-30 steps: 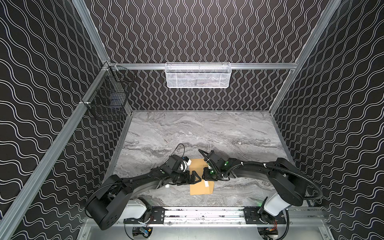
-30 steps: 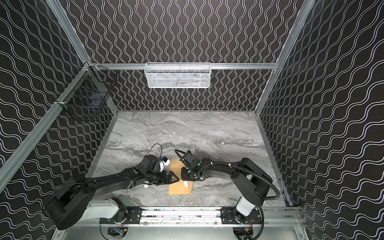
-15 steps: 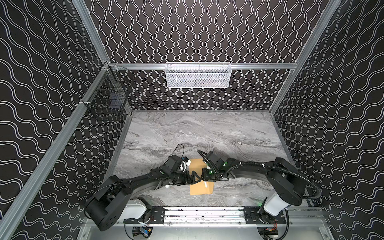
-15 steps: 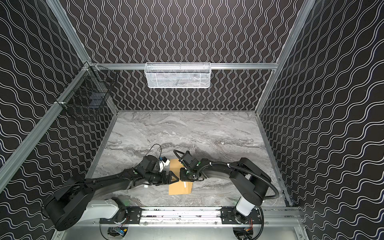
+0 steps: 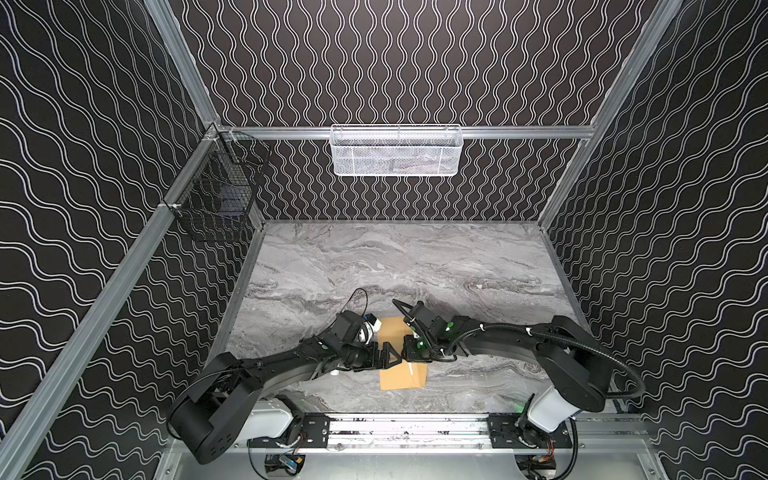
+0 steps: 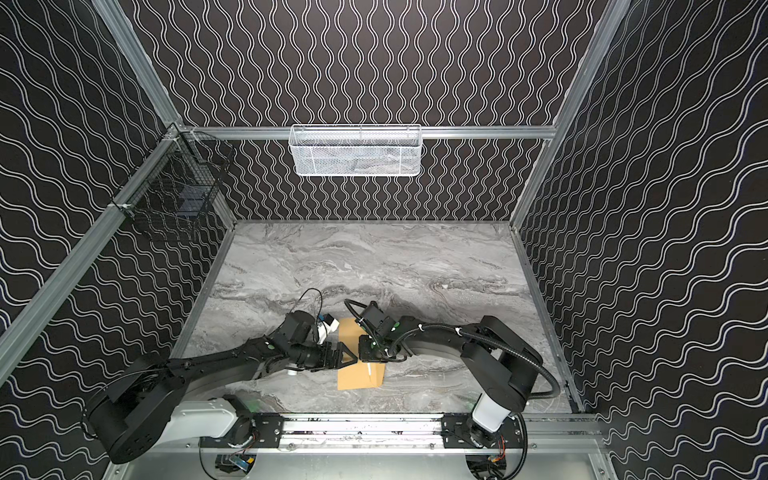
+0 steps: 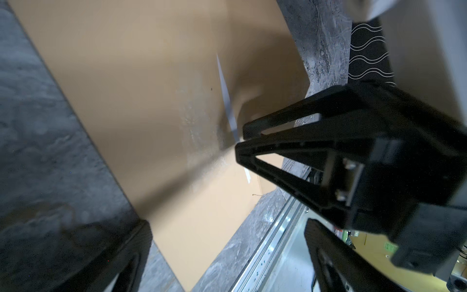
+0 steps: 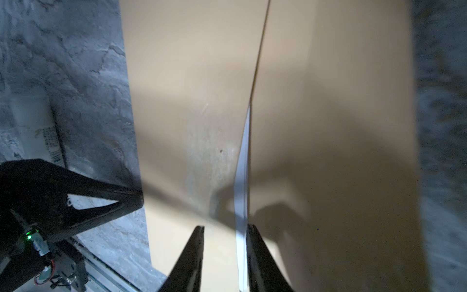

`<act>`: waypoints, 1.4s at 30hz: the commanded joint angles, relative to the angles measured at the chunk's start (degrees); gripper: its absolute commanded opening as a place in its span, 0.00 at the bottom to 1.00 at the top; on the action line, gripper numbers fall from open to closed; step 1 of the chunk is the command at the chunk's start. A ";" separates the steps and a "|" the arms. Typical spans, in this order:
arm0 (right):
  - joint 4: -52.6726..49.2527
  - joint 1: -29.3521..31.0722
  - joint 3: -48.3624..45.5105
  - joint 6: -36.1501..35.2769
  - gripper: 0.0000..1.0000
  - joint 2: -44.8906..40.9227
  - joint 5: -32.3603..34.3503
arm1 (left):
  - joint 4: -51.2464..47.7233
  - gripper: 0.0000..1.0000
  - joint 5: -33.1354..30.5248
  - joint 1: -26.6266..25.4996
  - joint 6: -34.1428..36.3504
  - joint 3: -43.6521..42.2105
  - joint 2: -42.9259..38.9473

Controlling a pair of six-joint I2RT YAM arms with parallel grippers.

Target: Place the letter into the envelope and seal it

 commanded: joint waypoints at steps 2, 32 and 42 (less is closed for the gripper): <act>-6.38 0.69 3.79 -0.52 0.32 0.49 8.10 | 0.36 0.98 -0.39 0.04 0.29 -0.09 0.31; -0.15 1.71 3.31 0.60 0.36 5.80 1.18 | 0.99 0.98 0.46 0.09 0.31 0.55 0.87; -0.19 2.78 4.49 0.34 0.35 6.55 1.03 | 0.40 0.99 0.31 0.09 0.62 0.74 0.60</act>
